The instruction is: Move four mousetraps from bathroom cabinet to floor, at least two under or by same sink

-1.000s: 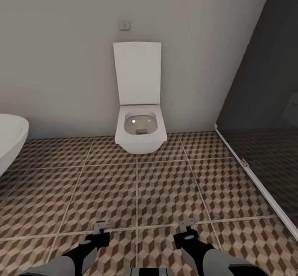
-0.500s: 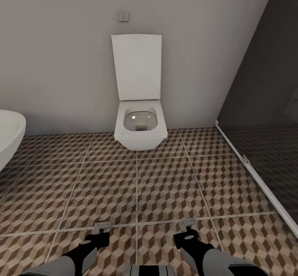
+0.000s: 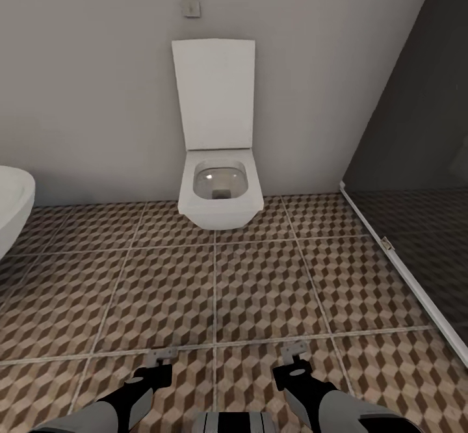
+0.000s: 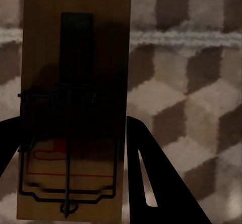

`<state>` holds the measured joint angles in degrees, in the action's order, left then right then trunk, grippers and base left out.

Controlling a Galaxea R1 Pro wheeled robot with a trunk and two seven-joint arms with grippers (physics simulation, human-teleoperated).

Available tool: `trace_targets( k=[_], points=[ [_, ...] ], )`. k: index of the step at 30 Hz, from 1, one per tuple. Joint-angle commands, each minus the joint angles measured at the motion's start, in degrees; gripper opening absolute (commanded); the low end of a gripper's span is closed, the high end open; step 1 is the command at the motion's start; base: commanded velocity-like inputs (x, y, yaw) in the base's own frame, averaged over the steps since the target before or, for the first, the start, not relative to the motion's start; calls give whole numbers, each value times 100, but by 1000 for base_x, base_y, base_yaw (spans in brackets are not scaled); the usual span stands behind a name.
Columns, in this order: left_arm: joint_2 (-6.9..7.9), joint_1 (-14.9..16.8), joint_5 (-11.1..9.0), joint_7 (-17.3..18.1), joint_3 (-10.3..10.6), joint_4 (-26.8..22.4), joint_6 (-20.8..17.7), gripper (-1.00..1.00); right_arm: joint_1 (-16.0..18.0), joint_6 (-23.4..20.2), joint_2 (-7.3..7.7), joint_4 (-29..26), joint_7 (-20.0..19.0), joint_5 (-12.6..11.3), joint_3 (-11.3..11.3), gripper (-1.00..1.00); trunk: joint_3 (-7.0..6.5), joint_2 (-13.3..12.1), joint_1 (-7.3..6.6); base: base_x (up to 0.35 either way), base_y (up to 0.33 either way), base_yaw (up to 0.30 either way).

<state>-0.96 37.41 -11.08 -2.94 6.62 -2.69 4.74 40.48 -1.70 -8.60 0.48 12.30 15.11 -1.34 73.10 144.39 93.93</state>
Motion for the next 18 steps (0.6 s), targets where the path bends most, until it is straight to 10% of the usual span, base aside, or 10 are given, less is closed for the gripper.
trace_targets(
  k=[1, 18],
  points=[
    [-1, 3, -32, -24, 50, 4, 18, -100, 4, -15, -2, 5, 22, 44, -15, -100, 4, 2, -1, 0, 0, 0],
    [-4, 3, 20, -35, 96, -16, -89, -100, 4, -18, -9, -17, 26, 29, -25, -100, 4, 2, -1, 0, 0, 0]
  ],
)
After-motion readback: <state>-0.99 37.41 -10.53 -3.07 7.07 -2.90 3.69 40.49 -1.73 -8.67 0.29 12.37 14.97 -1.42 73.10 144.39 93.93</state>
